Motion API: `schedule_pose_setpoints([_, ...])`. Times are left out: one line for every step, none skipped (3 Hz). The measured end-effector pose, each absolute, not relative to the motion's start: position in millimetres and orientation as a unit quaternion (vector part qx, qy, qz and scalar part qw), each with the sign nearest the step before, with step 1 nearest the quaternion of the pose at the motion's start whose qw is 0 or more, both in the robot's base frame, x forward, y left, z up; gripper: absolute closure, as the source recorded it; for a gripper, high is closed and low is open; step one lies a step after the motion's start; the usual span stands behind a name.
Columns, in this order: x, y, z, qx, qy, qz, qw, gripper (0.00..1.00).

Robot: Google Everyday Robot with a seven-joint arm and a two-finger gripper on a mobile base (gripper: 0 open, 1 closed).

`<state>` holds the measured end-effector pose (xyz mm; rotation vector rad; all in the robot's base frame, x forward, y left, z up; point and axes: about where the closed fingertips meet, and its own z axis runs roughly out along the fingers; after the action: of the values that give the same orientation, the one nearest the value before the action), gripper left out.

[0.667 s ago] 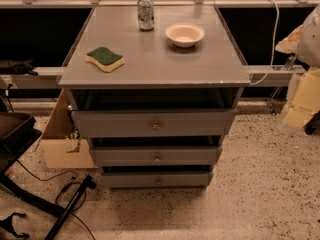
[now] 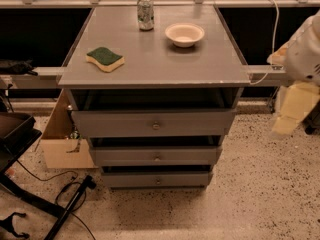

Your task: Open top drawer

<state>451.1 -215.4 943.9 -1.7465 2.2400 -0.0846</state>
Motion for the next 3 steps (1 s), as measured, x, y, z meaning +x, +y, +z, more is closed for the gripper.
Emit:
schedule_pose_setpoints([476.0,-210.1,876.7,-0.625,0.77,-0.024,0.124,0.0])
schedule_pose_setpoints([498.4,-203.6,812.7,-0.641,0.76,-0.014,0.108,0.0])
schedule_pose_setpoints([520.9,-198.6,766.5,-0.655,0.749,-0.014,0.098,0.0])
